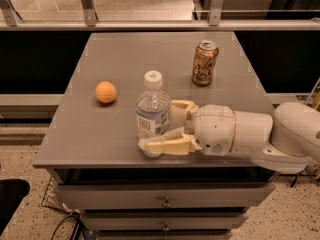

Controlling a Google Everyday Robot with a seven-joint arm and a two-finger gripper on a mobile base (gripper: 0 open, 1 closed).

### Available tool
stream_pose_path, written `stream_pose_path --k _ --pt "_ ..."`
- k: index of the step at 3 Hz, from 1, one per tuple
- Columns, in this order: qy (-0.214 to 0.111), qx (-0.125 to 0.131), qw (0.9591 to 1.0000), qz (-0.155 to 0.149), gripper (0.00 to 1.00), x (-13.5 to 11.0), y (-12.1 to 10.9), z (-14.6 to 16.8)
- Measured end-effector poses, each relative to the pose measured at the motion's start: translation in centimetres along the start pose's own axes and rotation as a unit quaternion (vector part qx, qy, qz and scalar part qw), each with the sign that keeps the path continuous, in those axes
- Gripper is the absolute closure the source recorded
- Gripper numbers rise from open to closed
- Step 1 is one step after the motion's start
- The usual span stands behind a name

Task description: Pick blue plastic bottle

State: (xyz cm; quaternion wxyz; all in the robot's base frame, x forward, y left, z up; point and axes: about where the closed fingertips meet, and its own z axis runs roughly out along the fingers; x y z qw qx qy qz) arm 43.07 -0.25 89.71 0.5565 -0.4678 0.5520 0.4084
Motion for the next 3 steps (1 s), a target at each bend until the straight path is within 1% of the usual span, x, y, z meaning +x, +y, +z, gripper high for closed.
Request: stream_pose_path --k 1,2,3 --pt "0.004 -0.022 0.9997 -0.001 0.61 -0.02 0.71 1.59" --pt "0.005 -0.025 0.9997 -0.002 0.93 -0.14 0.86 1.83" --pt "0.005 -0.026 0.9997 -0.003 1.0 -0.21 0.94 1.95"
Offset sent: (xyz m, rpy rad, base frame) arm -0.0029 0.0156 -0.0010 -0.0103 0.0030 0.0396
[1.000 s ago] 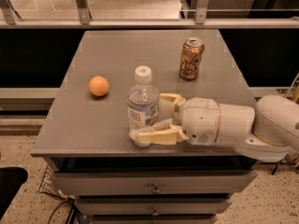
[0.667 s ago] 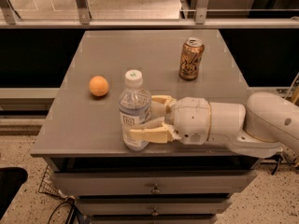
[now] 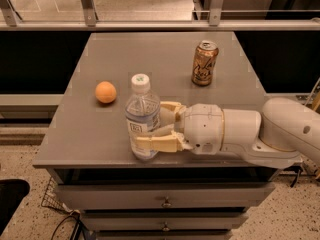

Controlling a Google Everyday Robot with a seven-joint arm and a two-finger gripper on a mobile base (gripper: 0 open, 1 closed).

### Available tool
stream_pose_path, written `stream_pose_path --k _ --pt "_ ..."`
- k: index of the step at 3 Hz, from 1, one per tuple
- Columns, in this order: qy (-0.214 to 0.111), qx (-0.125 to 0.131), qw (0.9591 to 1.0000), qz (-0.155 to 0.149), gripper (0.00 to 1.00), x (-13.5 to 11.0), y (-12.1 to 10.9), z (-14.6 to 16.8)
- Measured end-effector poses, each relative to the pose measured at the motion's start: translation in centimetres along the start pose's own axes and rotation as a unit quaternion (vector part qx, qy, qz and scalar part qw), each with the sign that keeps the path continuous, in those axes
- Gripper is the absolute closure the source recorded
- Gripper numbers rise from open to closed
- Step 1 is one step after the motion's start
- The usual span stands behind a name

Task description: Pick blue plastic bottle

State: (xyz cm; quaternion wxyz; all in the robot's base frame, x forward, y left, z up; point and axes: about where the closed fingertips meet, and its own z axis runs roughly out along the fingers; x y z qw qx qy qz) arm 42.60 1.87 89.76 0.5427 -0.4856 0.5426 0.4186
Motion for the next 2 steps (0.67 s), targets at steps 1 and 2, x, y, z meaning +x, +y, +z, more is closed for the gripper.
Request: stream_pose_path --k 1,2 --pt "0.0 0.0 1.0 0.0 1.0 0.0 0.0 0.0" --pt "-0.014 -0.016 0.9997 0.008 1.0 -1.5 -0.1 -0.3"
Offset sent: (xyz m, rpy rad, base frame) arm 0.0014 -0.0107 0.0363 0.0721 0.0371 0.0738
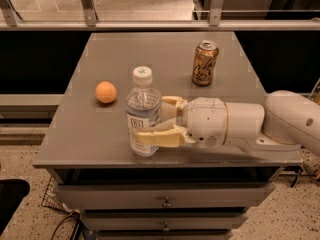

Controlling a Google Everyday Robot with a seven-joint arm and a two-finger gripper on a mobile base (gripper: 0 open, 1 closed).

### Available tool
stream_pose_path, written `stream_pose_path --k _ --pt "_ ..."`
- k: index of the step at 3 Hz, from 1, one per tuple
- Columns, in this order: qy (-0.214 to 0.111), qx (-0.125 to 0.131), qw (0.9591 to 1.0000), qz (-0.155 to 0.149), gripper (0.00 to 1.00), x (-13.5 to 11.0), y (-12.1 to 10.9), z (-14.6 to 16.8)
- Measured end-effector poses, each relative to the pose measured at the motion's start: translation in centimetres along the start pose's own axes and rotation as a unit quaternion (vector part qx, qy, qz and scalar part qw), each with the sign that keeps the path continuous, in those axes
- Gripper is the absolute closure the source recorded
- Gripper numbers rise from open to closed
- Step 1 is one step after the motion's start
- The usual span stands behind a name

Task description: Pick blue plastic bottle

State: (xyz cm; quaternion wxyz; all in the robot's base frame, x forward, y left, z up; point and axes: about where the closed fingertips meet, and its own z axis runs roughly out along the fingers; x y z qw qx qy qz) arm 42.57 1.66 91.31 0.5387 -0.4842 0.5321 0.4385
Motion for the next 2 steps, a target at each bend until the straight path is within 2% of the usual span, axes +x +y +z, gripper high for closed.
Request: stream_pose_path --k 1,2 --pt "-0.015 -0.012 0.9998 -0.005 1.0 -3.5 -0.3 -1.1" --pt "-0.012 -0.017 0.9997 -0.015 1.0 -6.9 -0.7 -1.9"
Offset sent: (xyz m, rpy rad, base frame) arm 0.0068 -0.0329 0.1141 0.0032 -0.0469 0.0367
